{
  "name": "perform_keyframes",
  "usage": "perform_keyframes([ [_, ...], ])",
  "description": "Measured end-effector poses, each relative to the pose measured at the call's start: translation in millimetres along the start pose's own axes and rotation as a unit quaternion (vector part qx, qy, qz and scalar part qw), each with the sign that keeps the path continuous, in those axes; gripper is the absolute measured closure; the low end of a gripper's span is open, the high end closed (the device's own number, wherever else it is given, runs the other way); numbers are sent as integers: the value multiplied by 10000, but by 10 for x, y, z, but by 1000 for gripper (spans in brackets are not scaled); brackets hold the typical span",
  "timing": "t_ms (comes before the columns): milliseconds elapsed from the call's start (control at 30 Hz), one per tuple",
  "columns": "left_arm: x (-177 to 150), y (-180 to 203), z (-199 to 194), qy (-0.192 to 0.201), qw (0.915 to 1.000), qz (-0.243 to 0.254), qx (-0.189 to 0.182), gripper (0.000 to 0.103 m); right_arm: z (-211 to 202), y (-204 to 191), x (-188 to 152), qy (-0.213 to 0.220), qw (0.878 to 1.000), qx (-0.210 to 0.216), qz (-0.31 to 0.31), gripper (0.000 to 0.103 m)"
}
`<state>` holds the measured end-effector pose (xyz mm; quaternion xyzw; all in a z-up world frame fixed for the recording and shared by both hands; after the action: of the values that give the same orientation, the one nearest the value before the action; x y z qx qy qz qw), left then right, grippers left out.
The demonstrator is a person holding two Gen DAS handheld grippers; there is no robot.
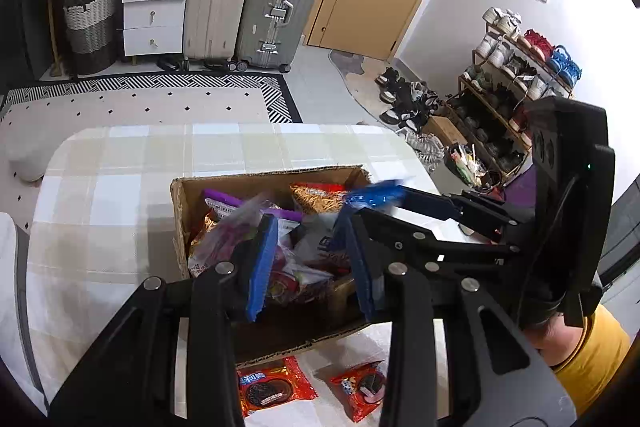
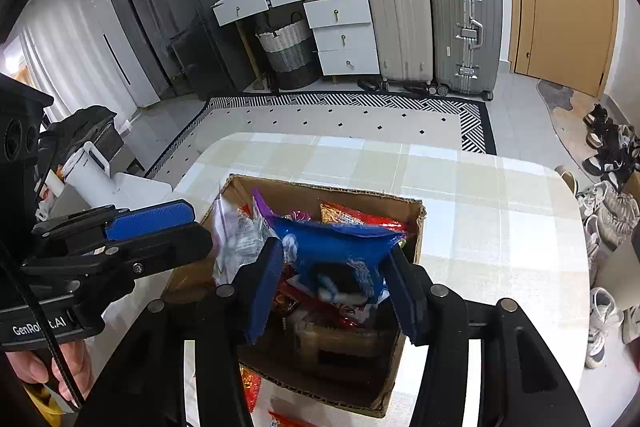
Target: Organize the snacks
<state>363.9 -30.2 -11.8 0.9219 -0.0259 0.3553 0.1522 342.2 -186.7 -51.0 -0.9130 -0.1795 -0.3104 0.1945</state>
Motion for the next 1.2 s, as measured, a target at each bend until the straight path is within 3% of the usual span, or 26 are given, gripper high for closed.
perform_keyframes([
  [100,5,10,-50,27,10000,14,49,72,-79,-16,23,127,9999,40,-9,39],
  [267,-8,16,-219,83,9999,33,101,71,-218,-90,50,255,9996,85,-81,38],
  [400,-54,50,-410,190,9994,68,287,60,-356,-161,64,327,9993,180,-56,38],
  [533,-150,164,-681,405,9982,103,435,57,-567,-264,94,450,9988,167,-124,38],
  [567,-180,201,-762,473,9975,134,514,51,-659,-310,94,508,9984,173,-149,38],
  [700,-269,379,-1214,960,9920,281,765,23,-1006,-471,86,742,9969,162,-223,35],
  [867,-409,590,-1903,1502,9840,414,865,16,-1515,-702,19,1155,9926,13,-384,21],
  [967,-511,674,-2328,1793,9783,359,978,1,-1870,-867,-89,1453,9885,73,-418,14],
  [1200,-889,682,-3223,2337,9645,239,1204,1,-2689,-1219,-439,2297,9712,-13,-632,1],
])
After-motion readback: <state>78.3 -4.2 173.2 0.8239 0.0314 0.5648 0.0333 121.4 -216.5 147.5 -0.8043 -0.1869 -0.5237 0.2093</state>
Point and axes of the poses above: each gripper's, at about its wrist camera, not at the fingertips, and z roughly the way its jaws point, y to its right, x to its top, the point moved 5 cm from there along z, roughly the way its jaws point, and after that the axes turned 4 degrees about x, right-handed, at the moved point
